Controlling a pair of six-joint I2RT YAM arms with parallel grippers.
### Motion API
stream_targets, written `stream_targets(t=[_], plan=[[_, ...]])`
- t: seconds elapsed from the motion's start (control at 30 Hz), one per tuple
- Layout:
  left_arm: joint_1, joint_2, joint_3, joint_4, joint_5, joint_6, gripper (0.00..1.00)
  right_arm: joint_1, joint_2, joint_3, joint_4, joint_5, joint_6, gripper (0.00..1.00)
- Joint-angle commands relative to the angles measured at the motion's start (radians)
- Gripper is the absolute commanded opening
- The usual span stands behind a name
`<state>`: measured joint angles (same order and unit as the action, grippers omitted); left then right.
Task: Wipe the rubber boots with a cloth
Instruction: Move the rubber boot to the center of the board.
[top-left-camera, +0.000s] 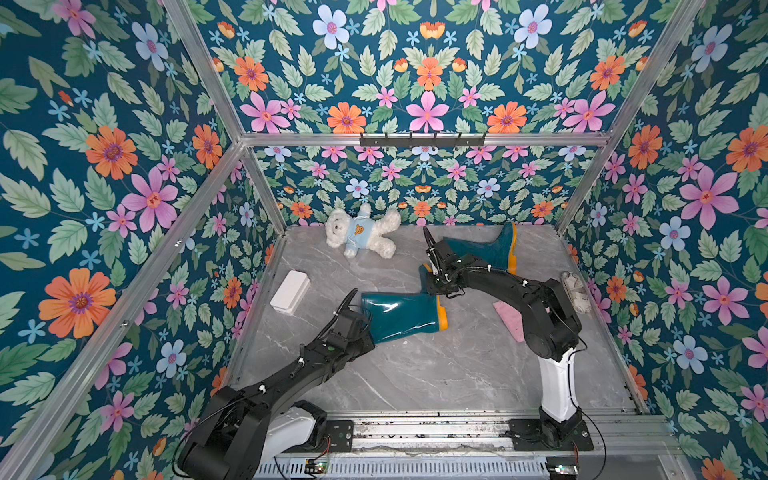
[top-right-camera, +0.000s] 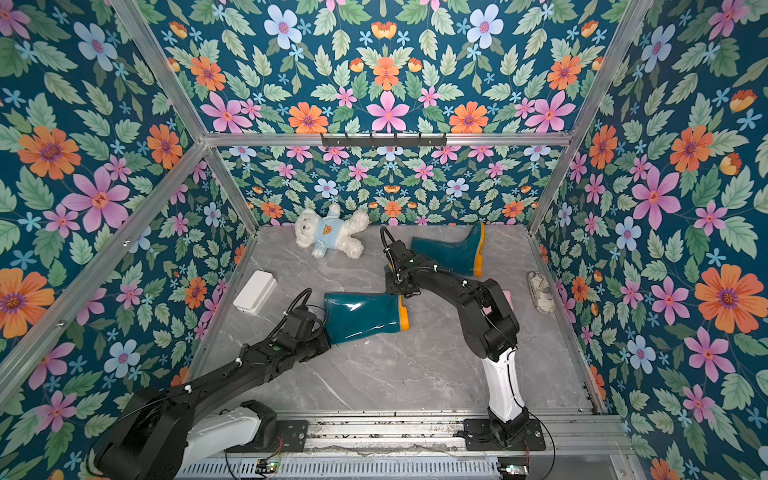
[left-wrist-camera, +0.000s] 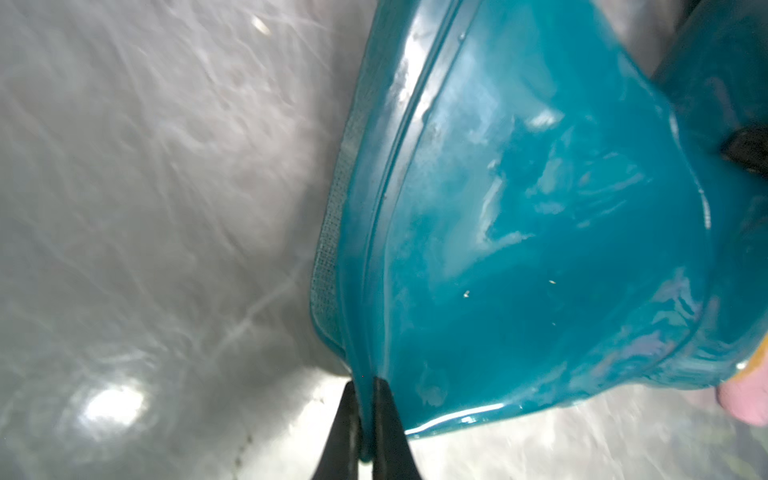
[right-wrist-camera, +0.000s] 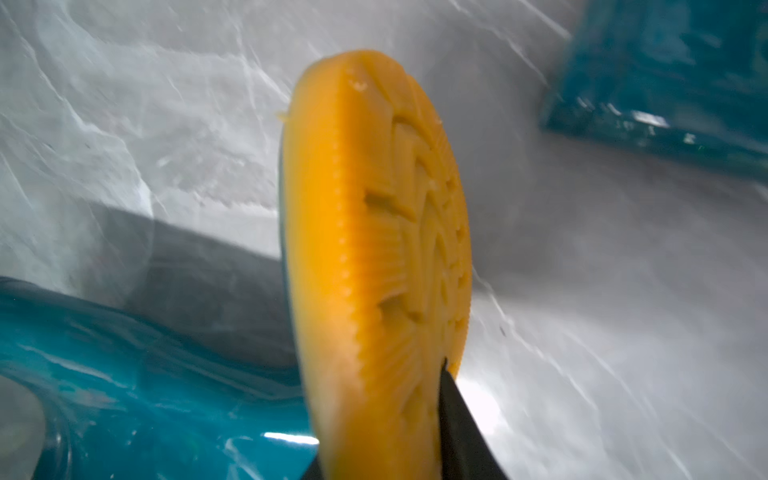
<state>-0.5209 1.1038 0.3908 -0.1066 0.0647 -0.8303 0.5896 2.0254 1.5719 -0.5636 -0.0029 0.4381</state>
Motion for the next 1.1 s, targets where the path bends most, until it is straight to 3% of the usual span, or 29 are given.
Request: stream_targets(t=[0.0,0.13,0.33,0.5,0.6,0.7,0.73,0.83,0.9,1.03,1.07], plan=[[-0.031,-0.042,-0.027,-0.063,0.000,-0.079,0.00,0.000,-0.056,-0.044,-0.065,0.036,0.015,0.28],[-0.107,-0.047,-0.069,-0.033,-0.019,-0.136,0.00,-0.001,-0.105,-0.102,-0.104,0.064,0.040,0.30],[-0.157,0.065,-0.069,0.012,-0.028,-0.119,0.02,-0.002,-0.079,-0.105,-0.088,0.060,0.044,0.43],[-0.157,0.029,0.044,-0.200,-0.085,-0.055,0.46,-0.004,-0.113,-0.089,-0.090,0.084,0.034,0.59],[-0.157,-0.081,0.124,-0.381,-0.156,-0.037,0.64,-0.007,-0.107,-0.060,-0.117,0.093,0.021,0.65],[-0.156,-0.191,0.190,-0.476,-0.221,-0.026,0.67,-0.011,-0.120,-0.055,-0.124,0.095,0.019,0.71],[-0.156,-0.212,0.204,-0.481,-0.247,-0.021,0.73,-0.011,-0.134,-0.060,-0.122,0.096,0.021,0.72],[-0.154,-0.235,0.201,-0.449,-0.345,-0.002,0.88,-0.011,-0.232,-0.115,-0.102,0.127,0.030,0.74],[-0.145,-0.203,0.156,-0.327,-0.322,0.049,0.86,-0.011,-0.351,-0.205,-0.055,0.144,0.029,0.76],[-0.082,-0.068,0.079,-0.105,-0.193,0.097,0.82,-0.036,-0.678,-0.457,0.101,0.111,0.061,0.99],[-0.059,-0.038,0.070,-0.065,-0.162,0.113,0.80,-0.055,-0.763,-0.519,0.125,0.108,0.089,0.99]])
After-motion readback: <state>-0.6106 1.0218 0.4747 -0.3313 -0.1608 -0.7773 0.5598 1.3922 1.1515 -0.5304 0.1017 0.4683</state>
